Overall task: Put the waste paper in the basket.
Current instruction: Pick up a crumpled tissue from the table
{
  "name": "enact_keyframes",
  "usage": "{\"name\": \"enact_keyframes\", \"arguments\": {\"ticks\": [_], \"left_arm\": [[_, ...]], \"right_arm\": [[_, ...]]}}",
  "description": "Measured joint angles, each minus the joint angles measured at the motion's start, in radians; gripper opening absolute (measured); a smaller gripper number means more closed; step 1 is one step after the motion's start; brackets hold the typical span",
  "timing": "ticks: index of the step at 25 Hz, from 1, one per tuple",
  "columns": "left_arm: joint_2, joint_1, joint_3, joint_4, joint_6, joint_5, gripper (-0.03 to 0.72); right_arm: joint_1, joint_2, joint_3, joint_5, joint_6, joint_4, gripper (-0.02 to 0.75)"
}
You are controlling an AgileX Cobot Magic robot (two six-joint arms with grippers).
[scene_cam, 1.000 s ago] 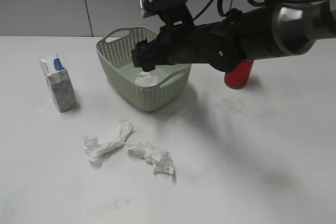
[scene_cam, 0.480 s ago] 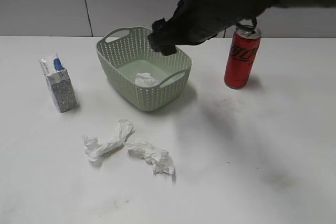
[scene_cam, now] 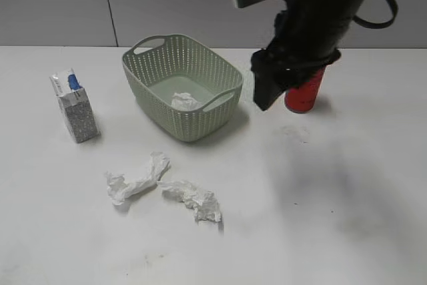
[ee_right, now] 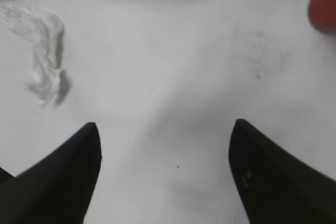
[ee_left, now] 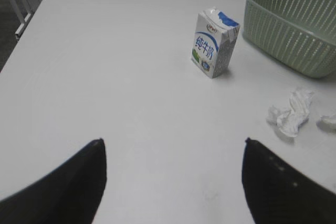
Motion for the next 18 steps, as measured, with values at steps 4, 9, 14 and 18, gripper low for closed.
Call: {"name": "enact_keyframes", "arguments": {"ticks": [4,9,14,18], "left_arm": [[0.106,0.000,-0.003,-0.002,0.000,0.000,0.592],[0.280,-0.009,-0.067,-0.010,0.000,-0.011,0.592],[0.454,-0.082,-0.138,-0.010,0.000,-0.017,0.592],[0.626,-0.169,-0.195,-0.011,0.016,-0.020,0.592]], "right_arm": [[-0.129,0.000,0.000,0.067,0.002,0.000,0.568],[-0.277,-0.006,0.001,0.094,0.002,-0.005,0.568],[-0.395,-0.059,0.043,0.094,0.003,-0.014,0.568],[-0.496,-0.110,0.109,0.079,0.003,-0.021,0.568]]}}
